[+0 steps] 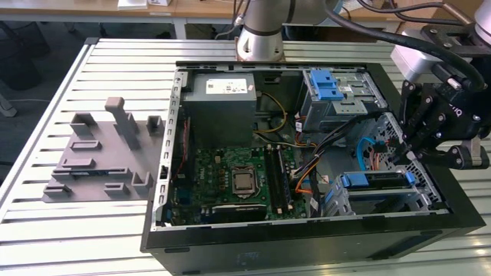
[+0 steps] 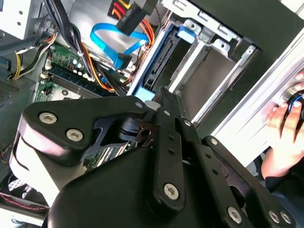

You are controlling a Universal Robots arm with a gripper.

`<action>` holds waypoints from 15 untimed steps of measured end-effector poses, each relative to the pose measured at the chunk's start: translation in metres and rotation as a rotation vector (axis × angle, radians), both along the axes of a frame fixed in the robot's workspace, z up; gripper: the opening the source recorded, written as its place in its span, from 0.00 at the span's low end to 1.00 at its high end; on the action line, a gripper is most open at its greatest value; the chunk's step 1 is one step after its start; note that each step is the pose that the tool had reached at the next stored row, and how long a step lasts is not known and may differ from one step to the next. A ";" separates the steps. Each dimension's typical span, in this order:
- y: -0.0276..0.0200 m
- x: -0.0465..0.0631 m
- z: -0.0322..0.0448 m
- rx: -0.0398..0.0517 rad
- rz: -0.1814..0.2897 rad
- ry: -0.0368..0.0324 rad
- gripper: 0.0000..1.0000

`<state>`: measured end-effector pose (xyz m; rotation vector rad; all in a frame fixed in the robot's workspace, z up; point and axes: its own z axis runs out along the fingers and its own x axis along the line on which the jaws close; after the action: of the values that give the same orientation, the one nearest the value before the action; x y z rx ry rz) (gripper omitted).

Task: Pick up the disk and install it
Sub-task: 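Insert the first disk wire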

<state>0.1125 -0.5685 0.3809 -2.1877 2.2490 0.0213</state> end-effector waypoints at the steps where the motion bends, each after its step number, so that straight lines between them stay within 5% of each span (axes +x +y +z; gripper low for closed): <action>1: 0.0002 0.001 0.0000 -0.0001 0.000 0.0000 0.12; 15: 0.0122 0.014 -0.0019 -0.0011 -0.035 0.0001 0.12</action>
<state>0.1265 -0.5563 0.3790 -2.1490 2.2869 0.0201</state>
